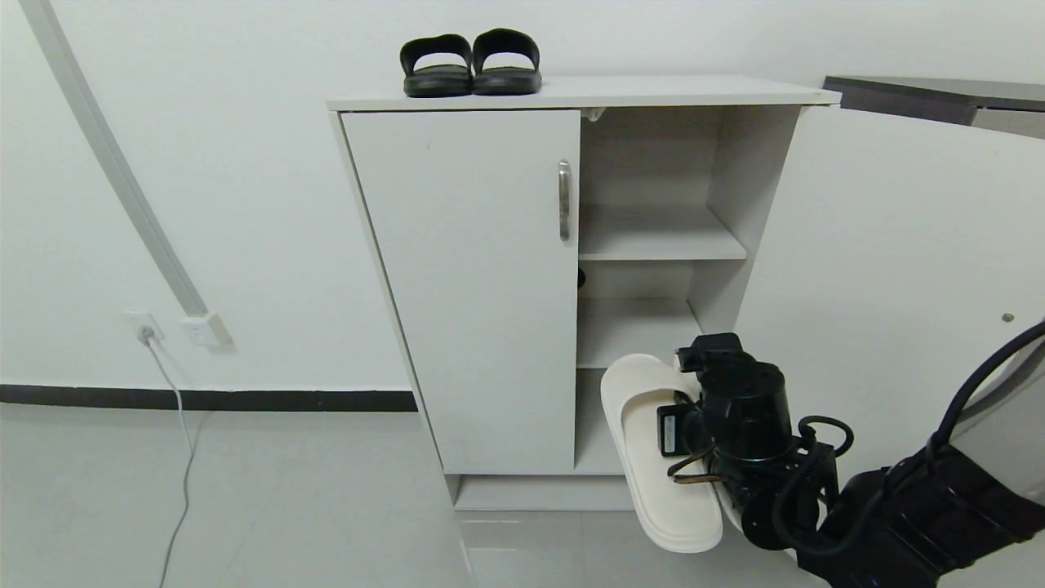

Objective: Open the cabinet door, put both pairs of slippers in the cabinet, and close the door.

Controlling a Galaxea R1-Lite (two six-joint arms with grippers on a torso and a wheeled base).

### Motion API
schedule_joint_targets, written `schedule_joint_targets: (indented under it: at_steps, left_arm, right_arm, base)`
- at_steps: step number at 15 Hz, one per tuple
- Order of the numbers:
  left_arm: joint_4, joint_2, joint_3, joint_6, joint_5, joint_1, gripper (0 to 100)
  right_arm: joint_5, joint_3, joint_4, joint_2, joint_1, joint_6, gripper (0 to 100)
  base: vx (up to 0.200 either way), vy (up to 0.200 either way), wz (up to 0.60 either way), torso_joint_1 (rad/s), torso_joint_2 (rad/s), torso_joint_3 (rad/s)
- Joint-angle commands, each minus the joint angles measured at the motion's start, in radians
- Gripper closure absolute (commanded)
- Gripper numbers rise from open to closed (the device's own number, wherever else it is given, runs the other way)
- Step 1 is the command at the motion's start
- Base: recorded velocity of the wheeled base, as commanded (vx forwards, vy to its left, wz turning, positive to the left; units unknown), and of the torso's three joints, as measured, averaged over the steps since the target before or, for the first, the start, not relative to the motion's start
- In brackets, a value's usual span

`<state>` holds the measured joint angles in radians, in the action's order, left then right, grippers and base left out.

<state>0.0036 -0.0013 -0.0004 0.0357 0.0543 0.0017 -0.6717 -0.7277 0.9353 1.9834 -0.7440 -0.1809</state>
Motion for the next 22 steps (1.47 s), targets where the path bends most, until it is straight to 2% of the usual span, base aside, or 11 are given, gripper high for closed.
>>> schedule_joint_targets:
  at_steps: [1,3,9,14,18,22]
  left_arm:
    - [0.001,0.001,-0.001,-0.005,-0.002,0.000,100]
    - [0.001,0.003,-0.001,-0.007,-0.002,0.000,100]
    - [0.001,0.003,-0.001,-0.010,-0.002,0.000,100]
    - [-0.001,0.003,-0.001,-0.010,-0.002,0.000,100]
    - [-0.001,0.001,-0.001,-0.010,-0.002,0.000,100]
    - [0.001,0.003,-0.001,-0.010,-0.004,0.000,100]
  right_arm:
    - [-0.006,-0.018,0.007,0.031,-0.003,-0.002,100]
    - [-0.011,-0.032,0.051,0.064,0.000,0.000,100]
    - [-0.020,-0.053,0.059,0.103,-0.001,-0.002,100]
    - [-0.022,-0.194,0.097,0.273,-0.032,-0.002,100]
    - [-0.023,-0.331,0.097,0.367,-0.003,-0.008,100]
    - [-0.022,-0.351,0.097,0.405,0.003,-0.009,100]
  base:
    - [0.000,0.000,0.00,0.000,0.00,0.000]
    - [0.000,0.000,0.00,0.000,0.00,0.000]
    - [0.000,-0.200,0.00,0.002,0.00,0.004]
    - [0.000,0.000,0.00,0.000,0.00,0.000]
    - [0.000,0.000,0.00,0.000,0.00,0.000]
    - [0.000,0.000,0.00,0.000,0.00,0.000]
